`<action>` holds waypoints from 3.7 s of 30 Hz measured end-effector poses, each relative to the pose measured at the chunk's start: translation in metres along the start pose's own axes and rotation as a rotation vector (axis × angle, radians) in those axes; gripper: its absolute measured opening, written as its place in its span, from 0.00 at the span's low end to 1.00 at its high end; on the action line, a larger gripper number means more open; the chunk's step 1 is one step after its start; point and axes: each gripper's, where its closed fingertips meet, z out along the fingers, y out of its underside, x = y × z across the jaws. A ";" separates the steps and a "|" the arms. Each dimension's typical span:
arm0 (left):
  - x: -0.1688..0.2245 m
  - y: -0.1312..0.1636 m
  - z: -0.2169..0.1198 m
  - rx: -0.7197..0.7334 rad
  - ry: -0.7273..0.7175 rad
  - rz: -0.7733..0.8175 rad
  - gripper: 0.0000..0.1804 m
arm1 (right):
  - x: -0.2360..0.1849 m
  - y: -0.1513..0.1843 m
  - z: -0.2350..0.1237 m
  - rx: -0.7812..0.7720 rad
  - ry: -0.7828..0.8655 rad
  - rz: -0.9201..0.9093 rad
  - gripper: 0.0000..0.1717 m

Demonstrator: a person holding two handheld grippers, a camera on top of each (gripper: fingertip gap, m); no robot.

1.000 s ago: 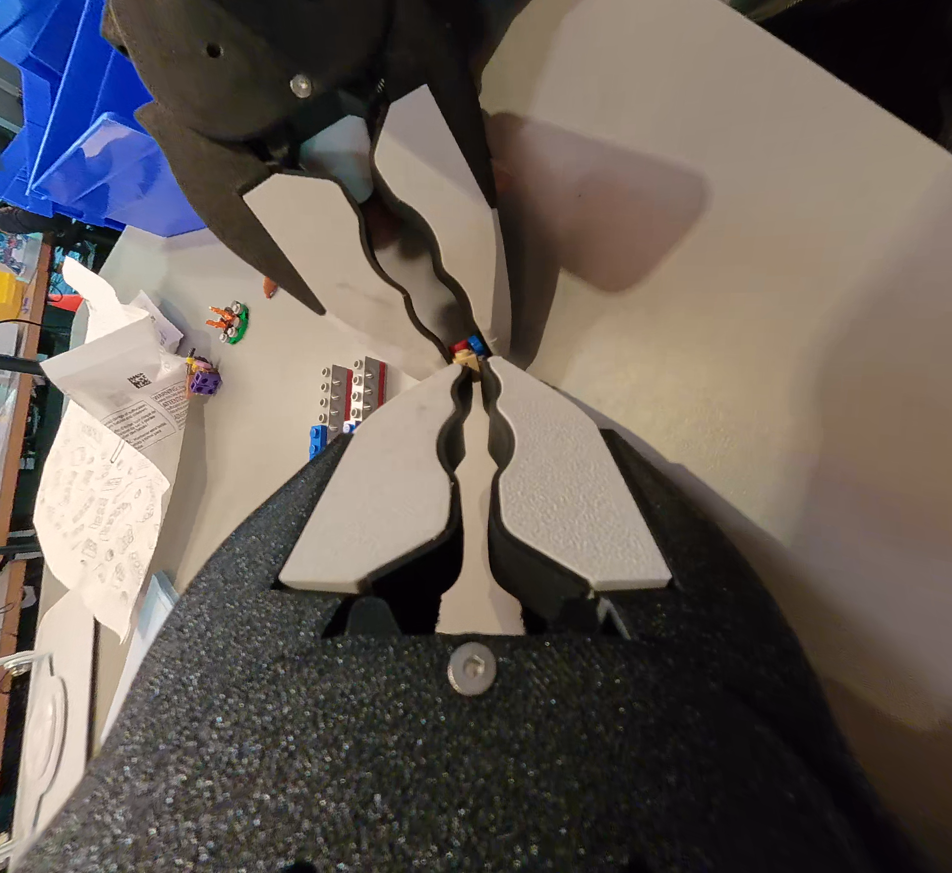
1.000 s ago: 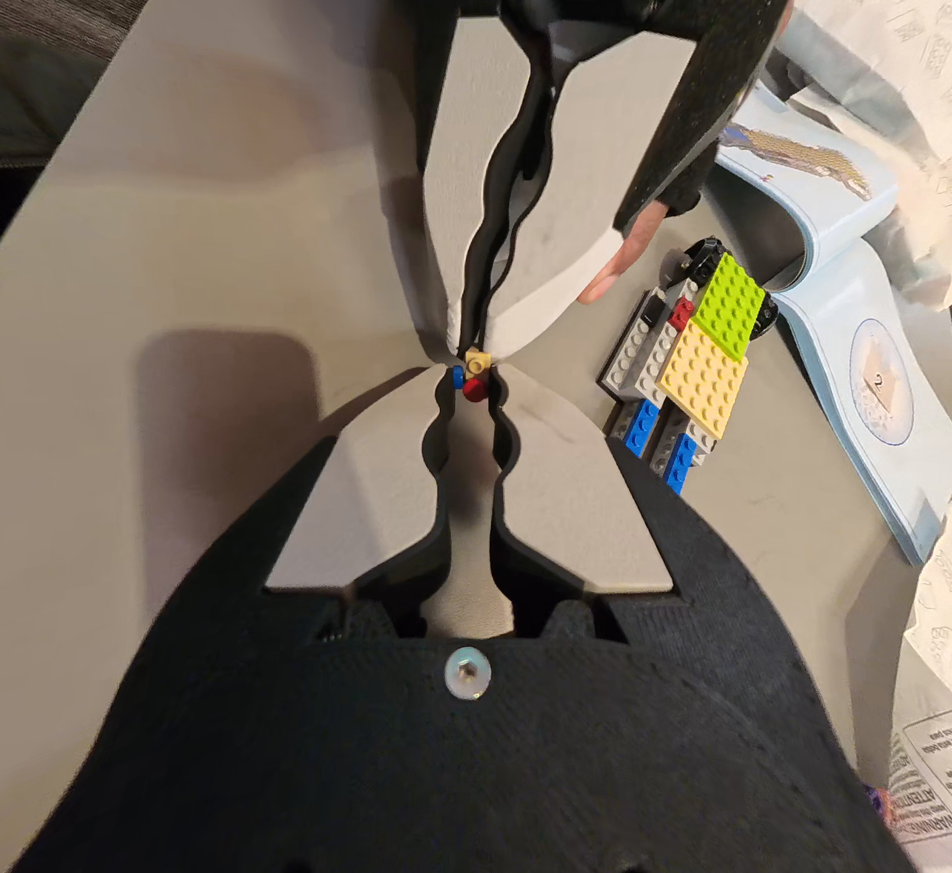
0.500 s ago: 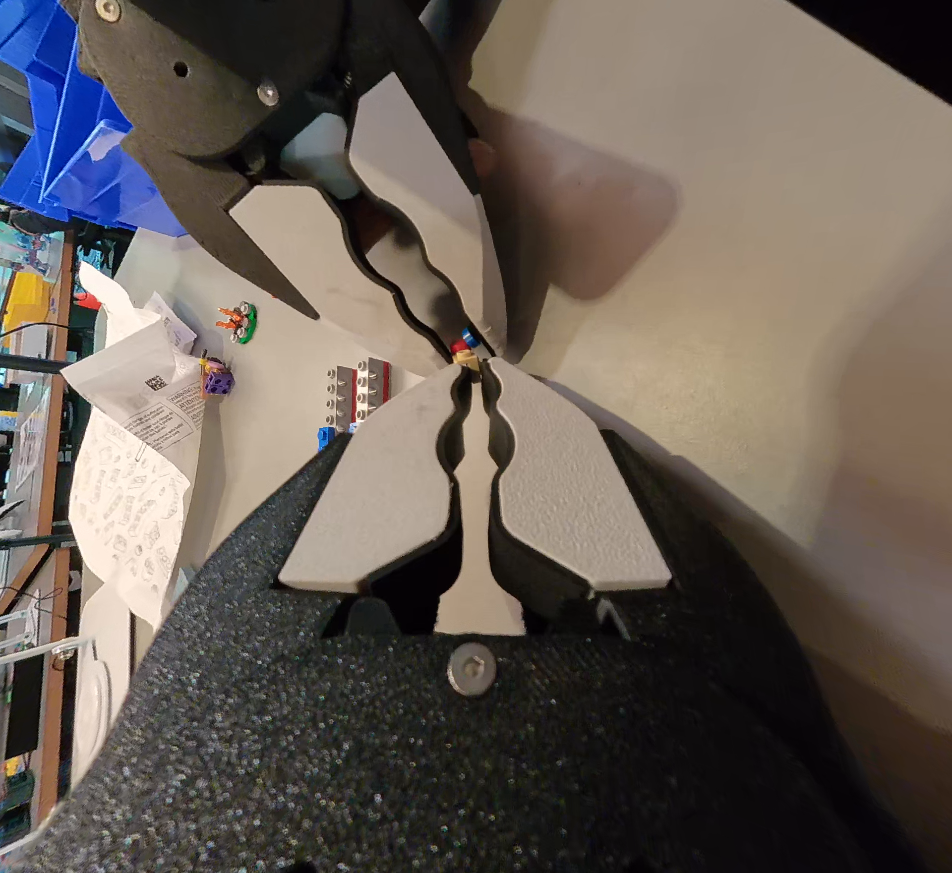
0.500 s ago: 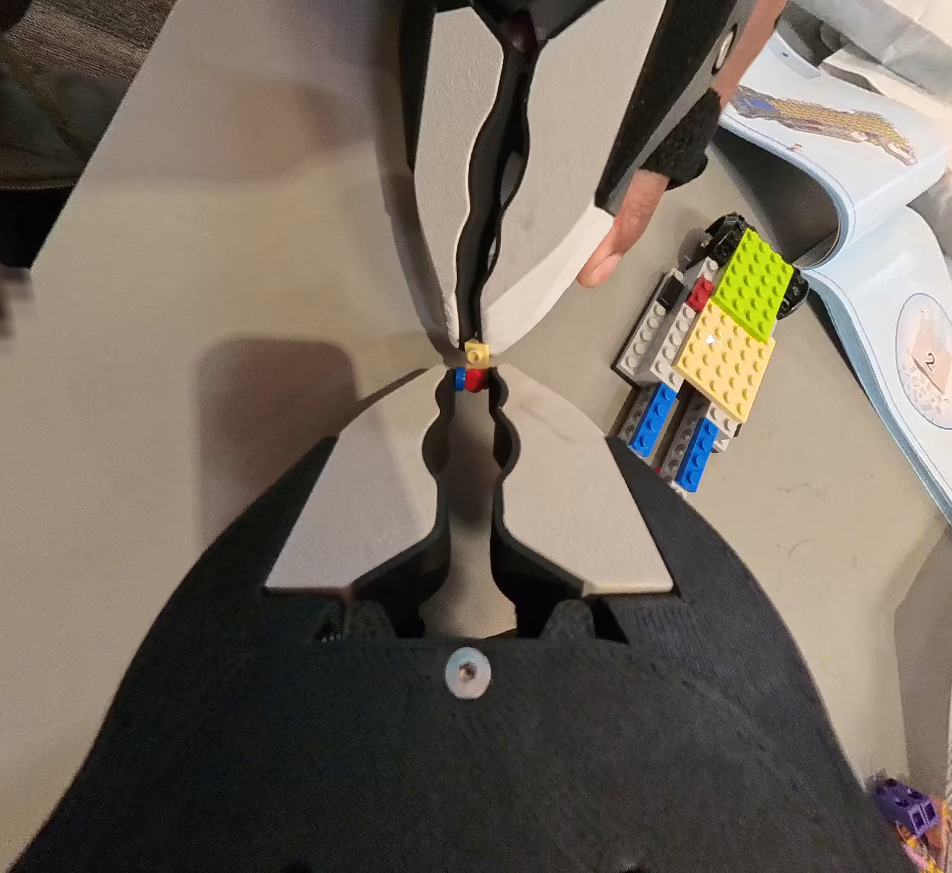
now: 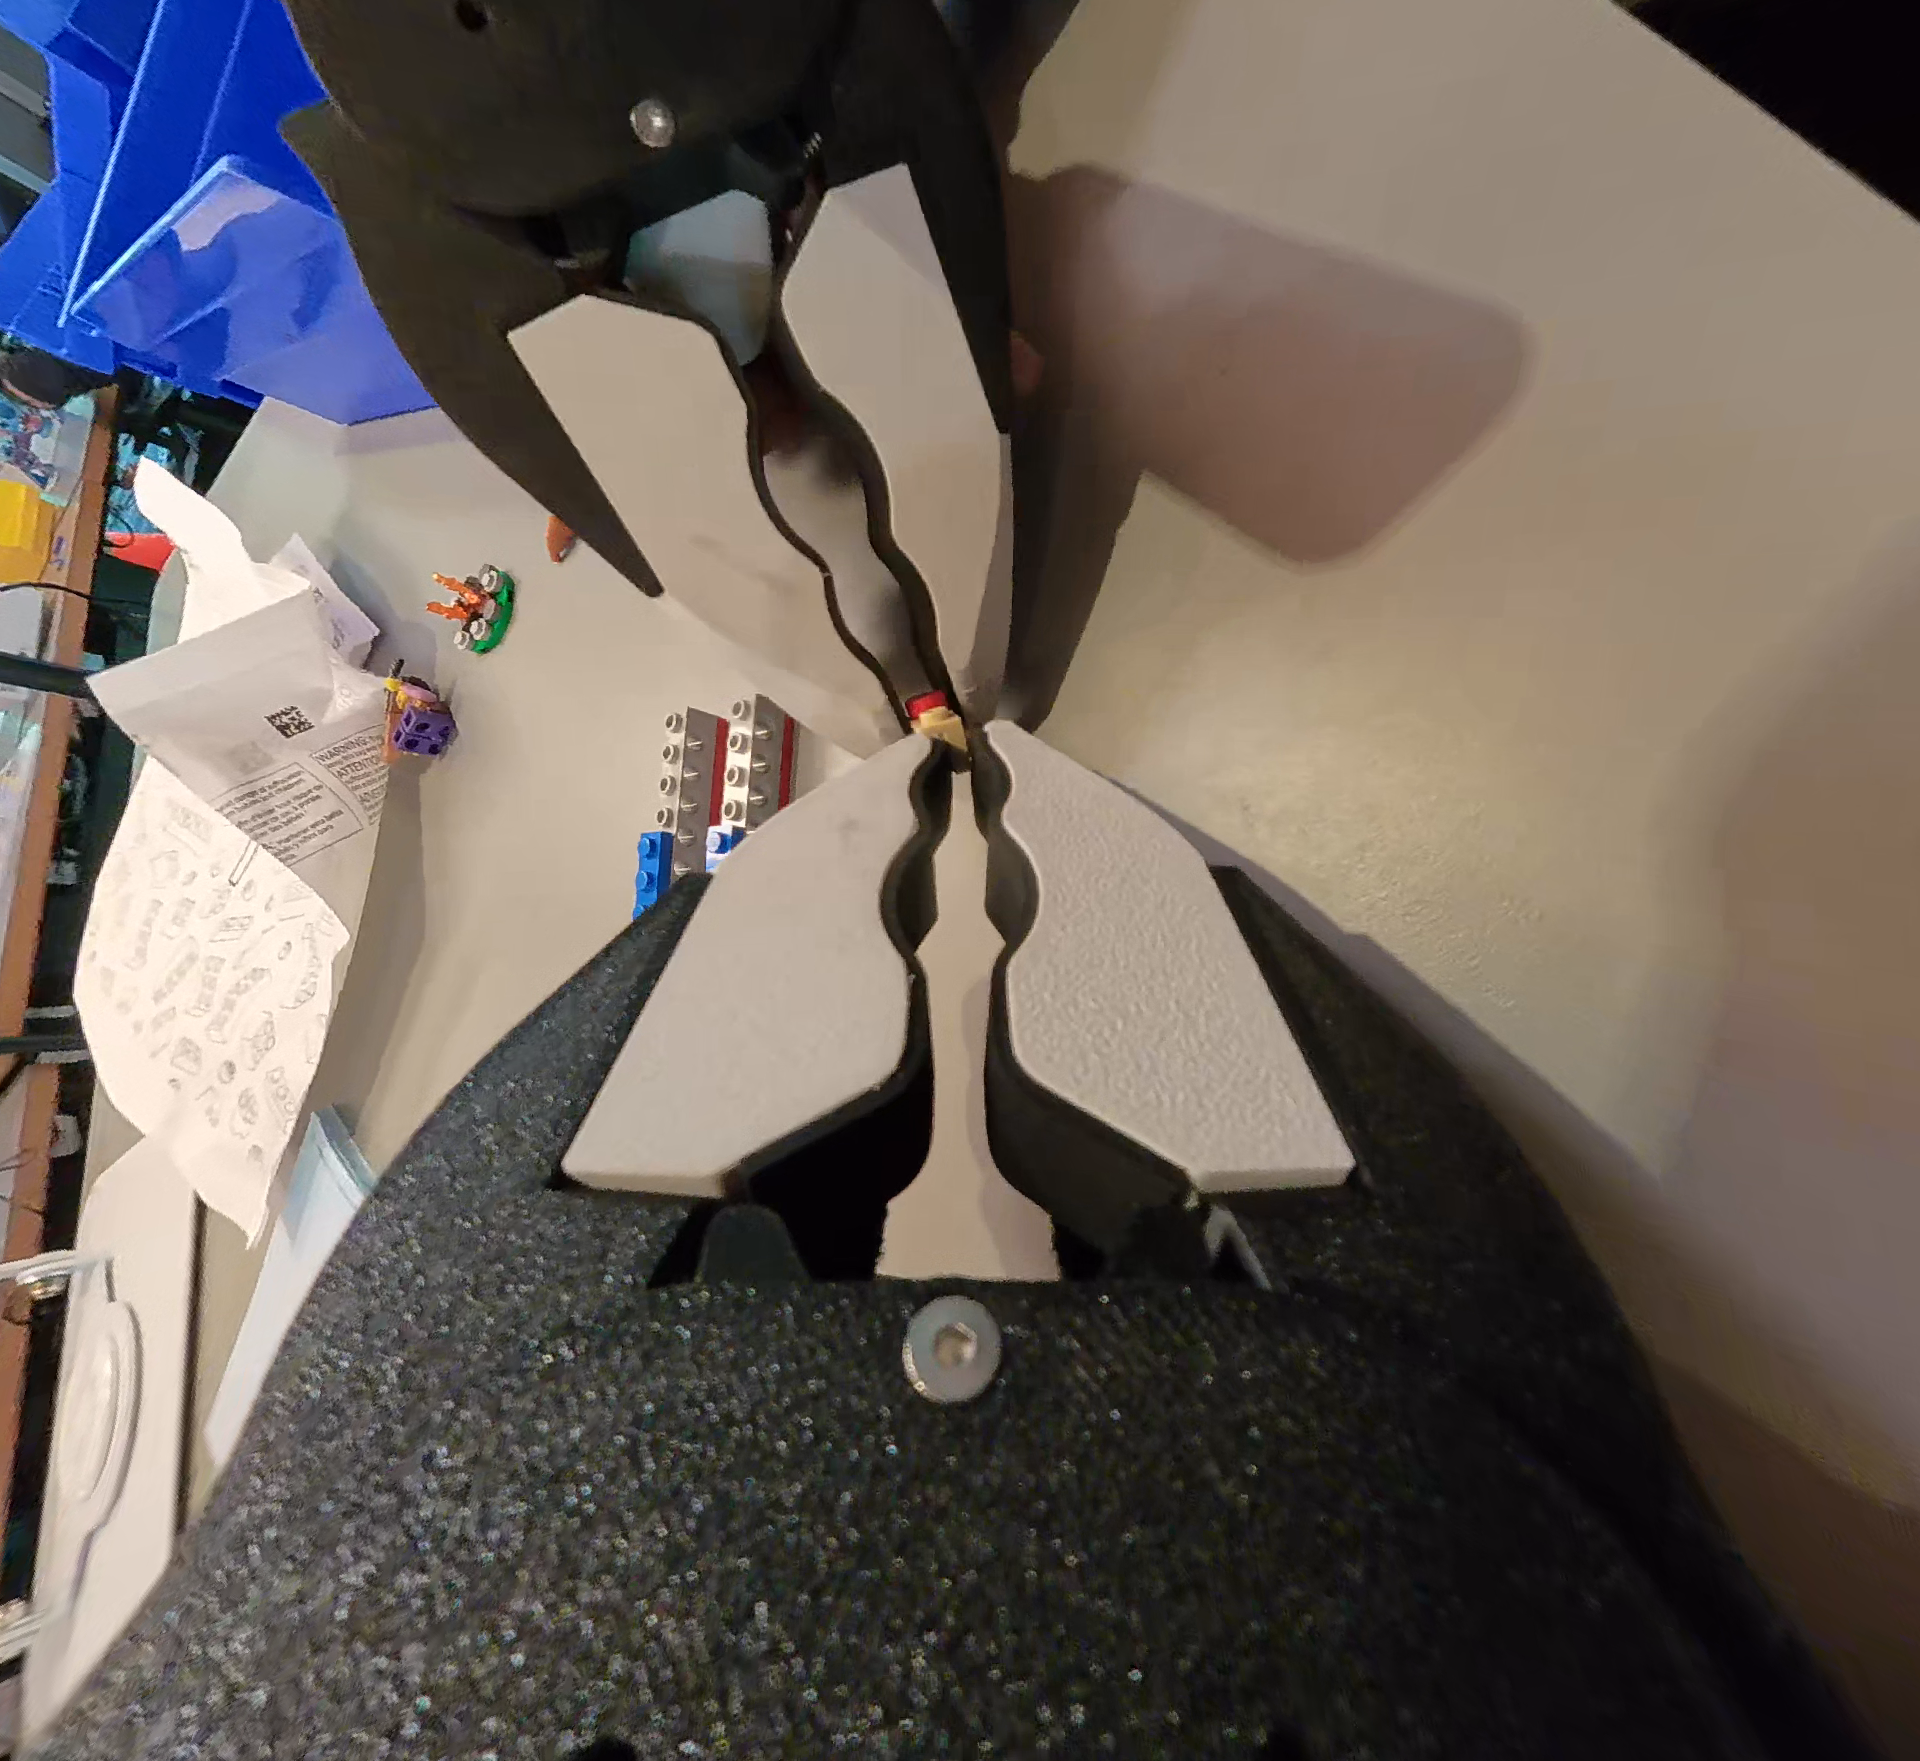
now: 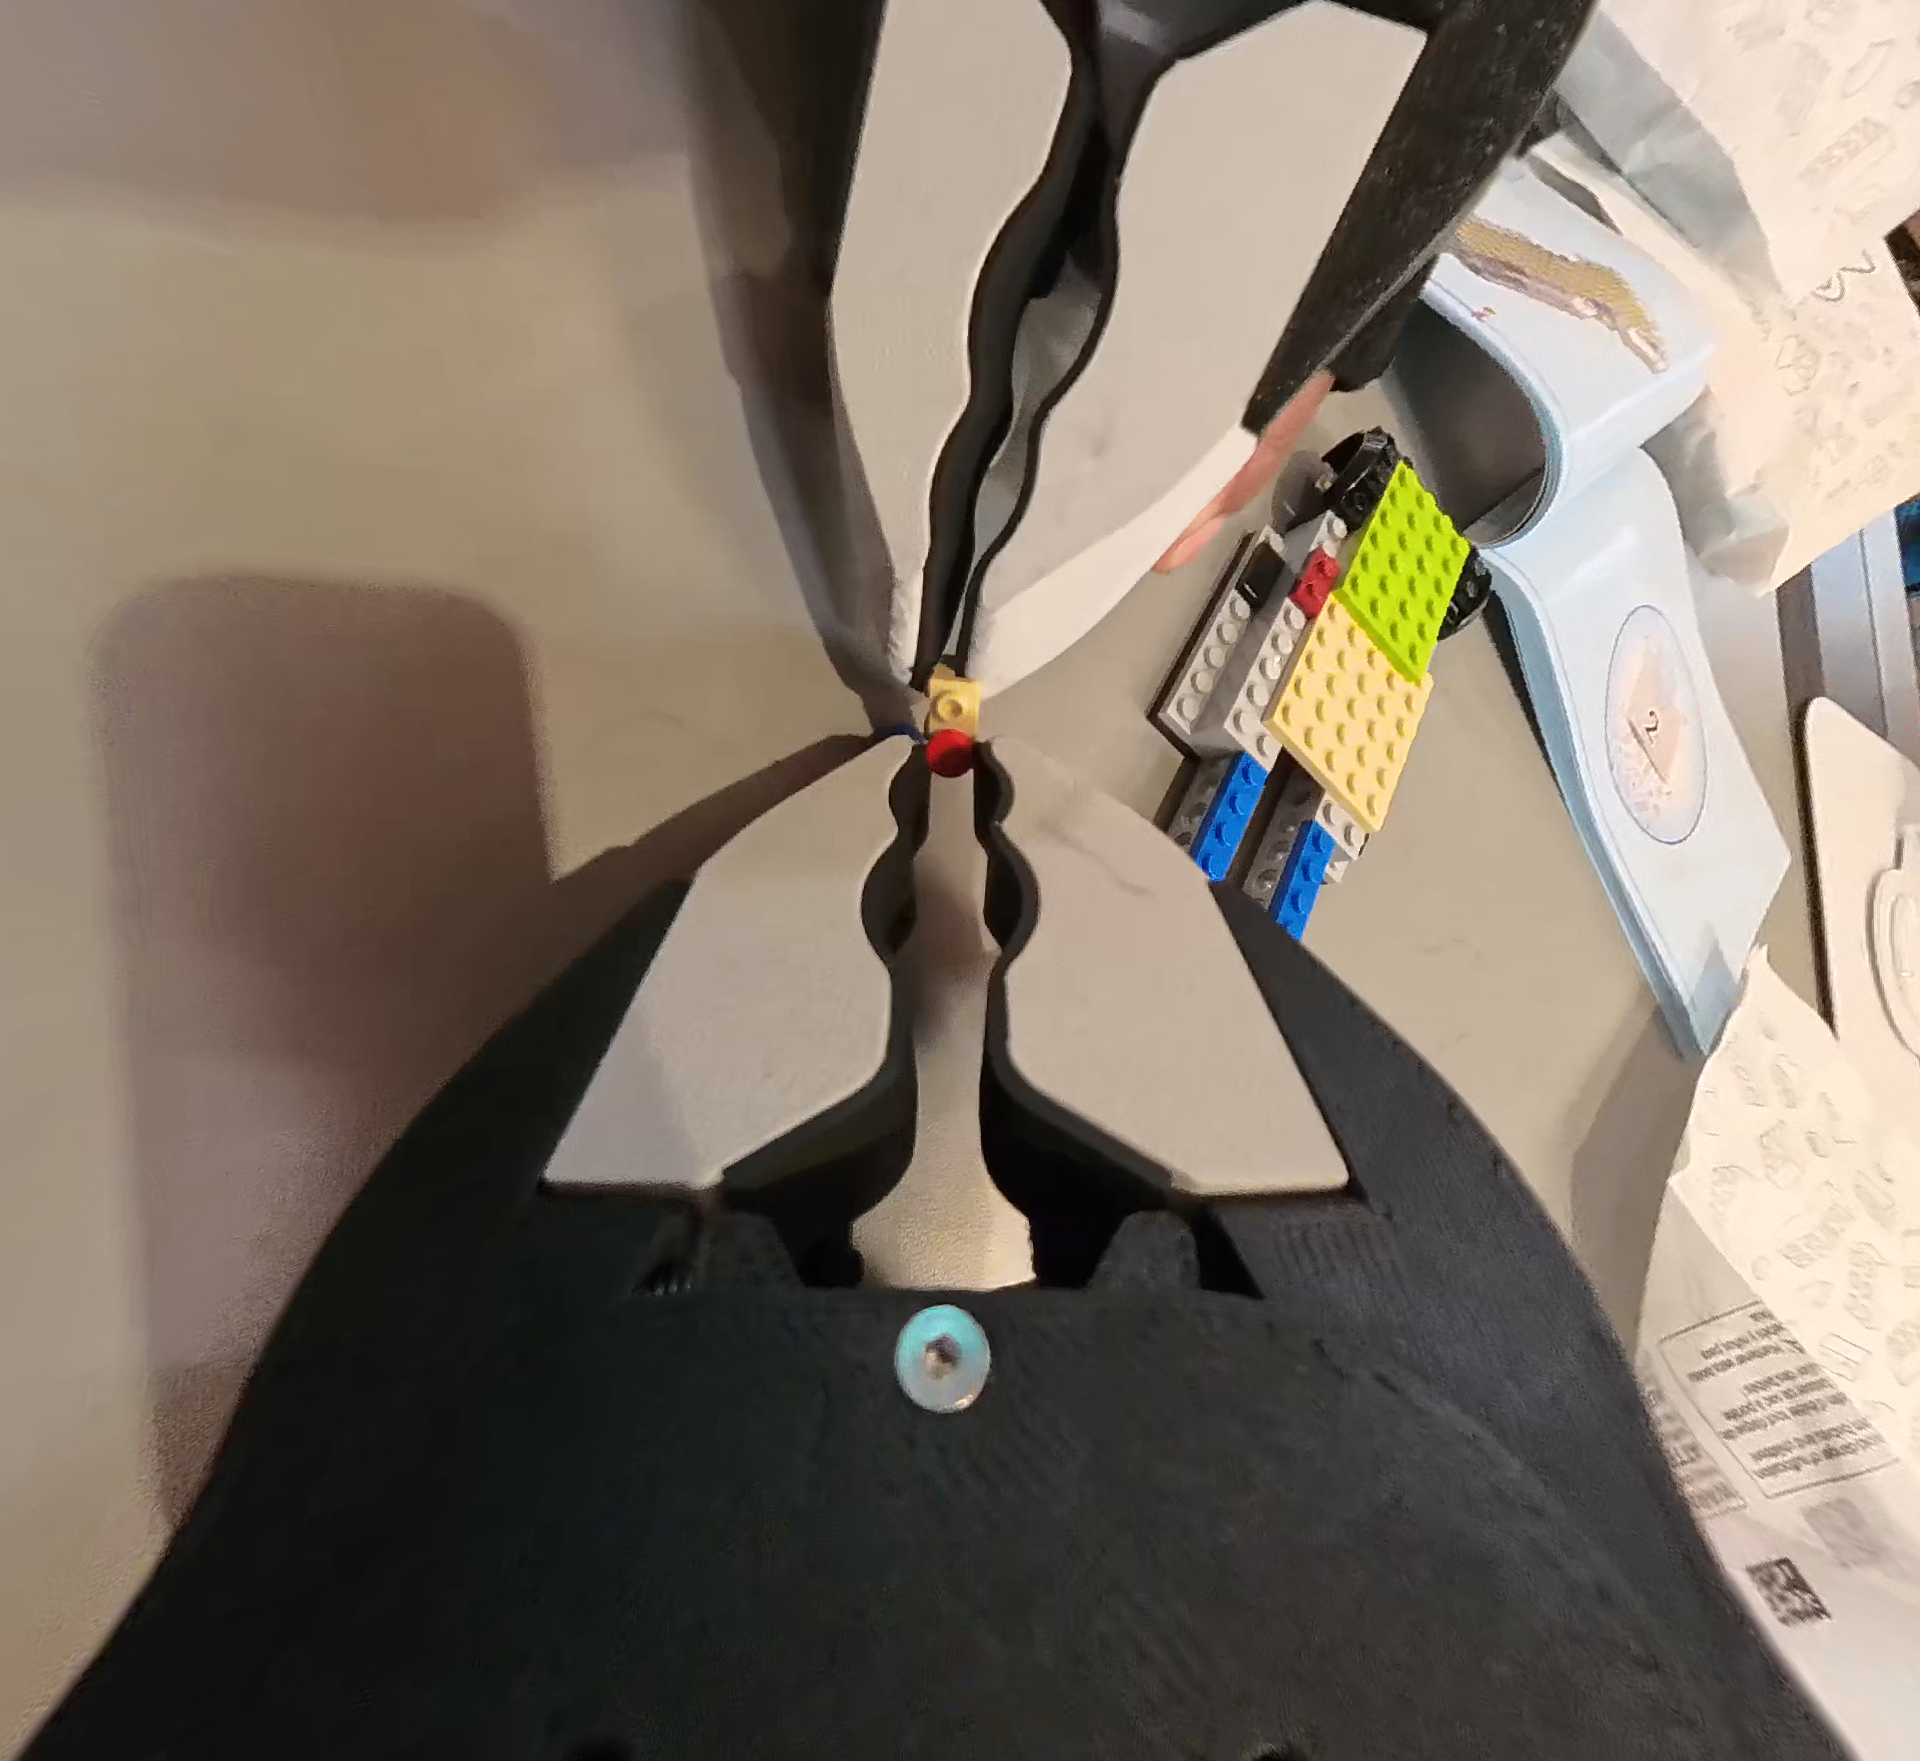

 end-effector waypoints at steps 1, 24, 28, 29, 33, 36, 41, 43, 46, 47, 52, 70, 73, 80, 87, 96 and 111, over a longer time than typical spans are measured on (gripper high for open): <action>0.001 0.000 0.000 -0.008 -0.001 0.025 0.02 | -0.001 0.000 0.000 -0.001 -0.004 -0.005 0.05; -0.004 0.011 -0.005 -0.094 -0.029 0.052 0.02 | -0.003 0.004 -0.006 0.011 -0.058 0.103 0.04; -0.010 0.016 -0.006 -0.082 -0.042 -0.014 0.02 | 0.004 0.008 -0.011 0.018 -0.018 0.159 0.04; -0.013 0.016 -0.007 -0.075 -0.055 -0.029 0.02 | 0.009 0.009 -0.015 0.034 0.011 0.198 0.04; -0.025 0.013 -0.013 -0.034 -0.106 -0.099 0.02 | 0.051 0.012 -0.062 0.139 0.281 0.447 0.04; -0.029 0.008 -0.016 -0.011 -0.125 -0.117 0.02 | 0.093 0.046 -0.146 0.177 0.648 0.700 0.04; -0.028 0.000 -0.014 0.010 -0.123 -0.115 0.02 | 0.105 0.128 -0.260 0.116 1.049 1.009 0.15; -0.028 -0.001 -0.014 0.013 -0.124 -0.119 0.02 | 0.096 0.135 -0.265 0.051 1.064 1.005 0.18; -0.028 -0.002 -0.014 0.023 -0.124 -0.147 0.02 | 0.083 0.130 -0.253 -0.001 1.036 0.965 0.20; -0.029 -0.003 -0.014 0.030 -0.122 -0.160 0.02 | 0.079 0.126 -0.246 -0.010 1.018 0.952 0.20; -0.029 -0.010 -0.012 0.106 -0.097 -0.235 0.02 | 0.067 0.083 -0.195 0.083 0.843 0.855 0.20; -0.019 -0.039 -0.019 0.321 0.051 -0.370 0.02 | 0.013 -0.031 -0.048 0.165 0.310 0.425 0.09; -0.018 -0.043 -0.018 0.334 0.057 -0.364 0.02 | 0.010 -0.035 -0.048 0.181 0.286 0.441 0.12; -0.034 -0.044 -0.025 0.373 -0.046 -0.387 0.05 | 0.025 -0.024 -0.068 0.128 0.413 0.431 0.06; -0.048 -0.038 -0.032 0.349 -0.119 -0.412 0.07 | 0.088 0.090 -0.229 -0.073 1.051 0.720 0.11; -0.072 -0.009 -0.039 0.275 -0.246 -0.512 0.08 | 0.045 0.041 -0.111 0.026 0.573 0.875 0.18; -0.091 0.015 -0.059 0.251 -0.329 -0.582 0.09 | -0.004 0.006 0.003 -0.203 0.079 0.862 0.14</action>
